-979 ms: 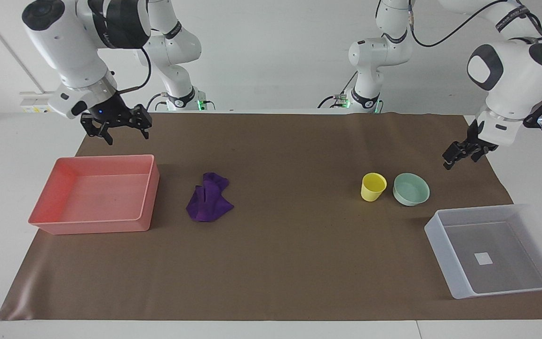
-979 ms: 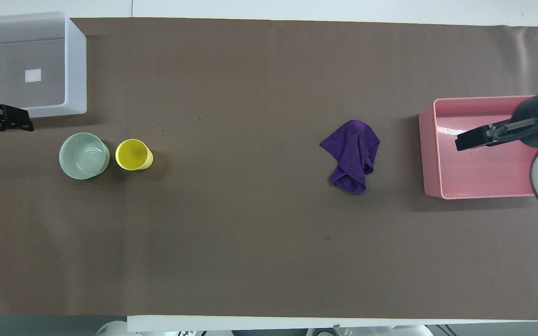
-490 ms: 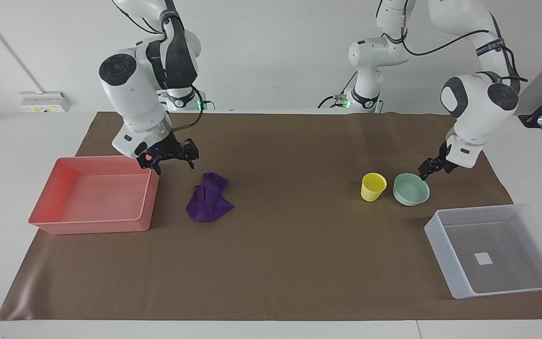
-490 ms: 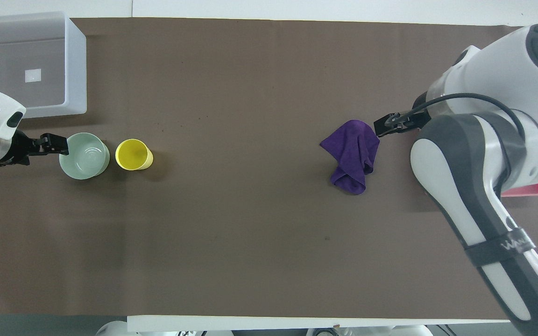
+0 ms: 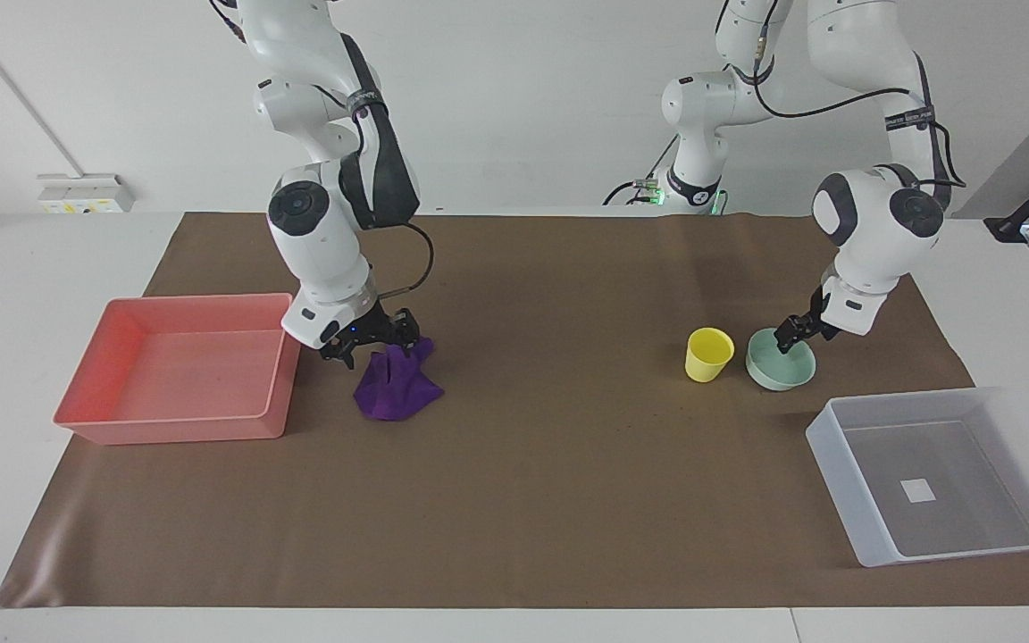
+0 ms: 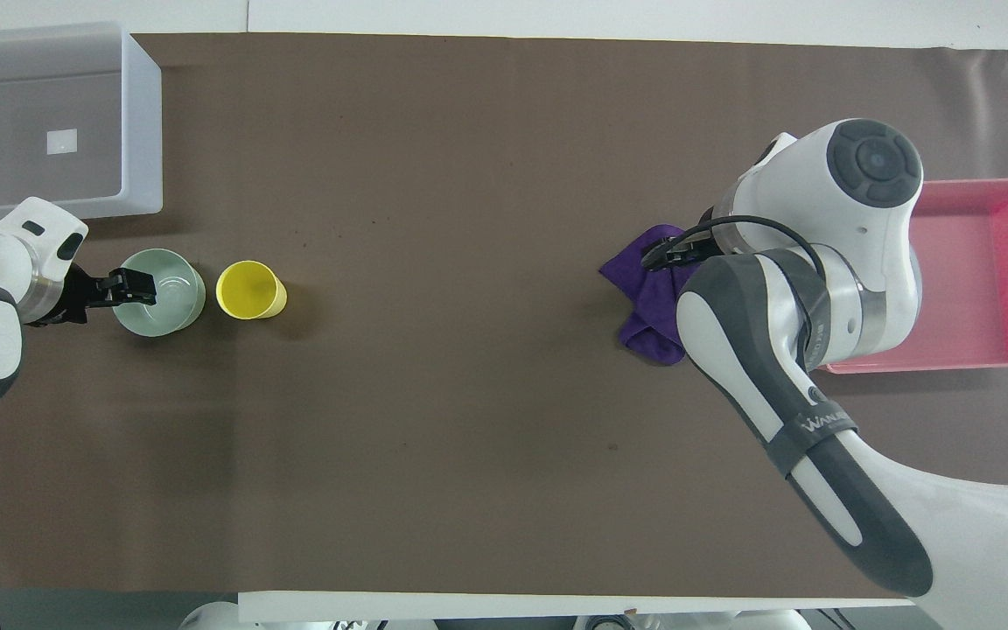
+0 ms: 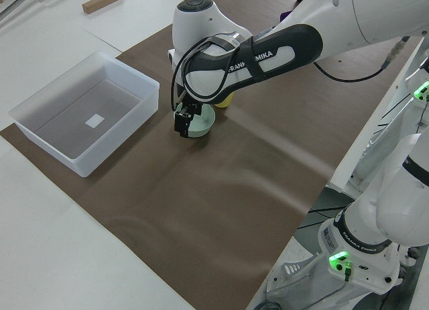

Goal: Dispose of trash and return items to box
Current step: 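Grasp the green bowl with the left gripper while the right gripper grasps the cloth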

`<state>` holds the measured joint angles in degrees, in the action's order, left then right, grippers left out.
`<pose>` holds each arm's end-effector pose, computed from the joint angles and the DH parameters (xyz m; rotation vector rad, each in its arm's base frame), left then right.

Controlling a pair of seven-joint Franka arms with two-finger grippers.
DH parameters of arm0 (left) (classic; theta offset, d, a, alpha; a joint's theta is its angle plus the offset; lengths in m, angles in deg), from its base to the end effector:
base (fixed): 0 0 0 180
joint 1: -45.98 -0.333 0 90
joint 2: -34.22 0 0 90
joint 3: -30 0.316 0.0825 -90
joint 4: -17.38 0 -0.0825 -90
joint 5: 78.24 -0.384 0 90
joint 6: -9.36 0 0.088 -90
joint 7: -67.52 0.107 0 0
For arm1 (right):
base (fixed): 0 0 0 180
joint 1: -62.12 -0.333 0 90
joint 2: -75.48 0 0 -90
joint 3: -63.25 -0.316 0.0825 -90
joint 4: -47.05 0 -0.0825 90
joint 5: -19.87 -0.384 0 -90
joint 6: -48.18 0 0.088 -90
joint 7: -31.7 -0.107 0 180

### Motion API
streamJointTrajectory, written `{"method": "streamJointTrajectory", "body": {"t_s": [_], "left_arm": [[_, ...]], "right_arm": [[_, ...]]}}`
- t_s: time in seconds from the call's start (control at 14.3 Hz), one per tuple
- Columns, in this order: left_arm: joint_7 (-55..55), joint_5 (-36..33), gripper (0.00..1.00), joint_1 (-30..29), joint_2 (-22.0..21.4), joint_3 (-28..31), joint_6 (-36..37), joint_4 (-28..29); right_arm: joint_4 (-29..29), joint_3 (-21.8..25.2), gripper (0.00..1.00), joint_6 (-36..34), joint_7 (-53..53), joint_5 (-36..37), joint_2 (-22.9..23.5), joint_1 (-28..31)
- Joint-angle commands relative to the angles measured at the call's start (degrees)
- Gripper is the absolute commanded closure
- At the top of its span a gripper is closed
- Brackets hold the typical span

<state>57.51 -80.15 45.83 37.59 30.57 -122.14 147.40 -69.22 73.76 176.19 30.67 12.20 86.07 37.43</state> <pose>0.5210 0.0073 0.3299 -3.1029 -0.2562 0.0480 0.5666 0.1501 0.3607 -3.0572 -0.2324 -0.0221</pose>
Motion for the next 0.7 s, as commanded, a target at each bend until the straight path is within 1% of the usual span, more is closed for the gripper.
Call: {"method": "streamJointTrajectory", "body": {"t_s": [0.0,0.07,0.14,0.21,0.42,0.49,0.56,0.63], "left_arm": [[-1.4,-0.7,0.19,0.2,-0.1,0.3,-2.9,2.3],[-2.2,-0.7,0.58,0.1,0.1,0.3,-2.4,2.3],[-2.1,-0.7,0.86,0.0,0.1,0.3,-2.2,2.3],[-2.0,-0.7,1.00,-0.4,0.1,0.3,-2.0,2.3],[-1.8,-0.7,1.00,-0.3,0.1,0.3,-1.0,1.6],[-1.7,-0.7,1.00,-0.2,0.4,0.3,1.0,0.0],[-1.7,-0.7,1.00,0.1,0.8,0.2,3.2,-1.6],[-1.7,-0.7,1.00,0.3,0.6,0.2,5.9,-3.2]], "right_arm": [[-0.9,0.1,0.02,5.9,-0.9,-0.8,4.1,-1.6],[-1.1,0.1,0.03,6.6,-1.1,-0.8,4.8,-1.8],[-1.5,0.1,0.04,6.8,-1.1,-0.8,5.0,-1.8],[-2.0,0.1,0.13,7.0,-1.0,-0.8,4.9,-1.7],[-2.8,0.1,0.53,6.7,-0.8,-0.8,4.7,-1.6],[-3.1,0.1,0.65,6.4,-0.9,-0.8,4.6,-1.6],[-3.1,0.1,0.73,5.9,-0.9,-0.8,4.5,-1.6],[-3.1,0.1,0.79,5.9,-1.0,-0.8,4.5,-1.6]]}}
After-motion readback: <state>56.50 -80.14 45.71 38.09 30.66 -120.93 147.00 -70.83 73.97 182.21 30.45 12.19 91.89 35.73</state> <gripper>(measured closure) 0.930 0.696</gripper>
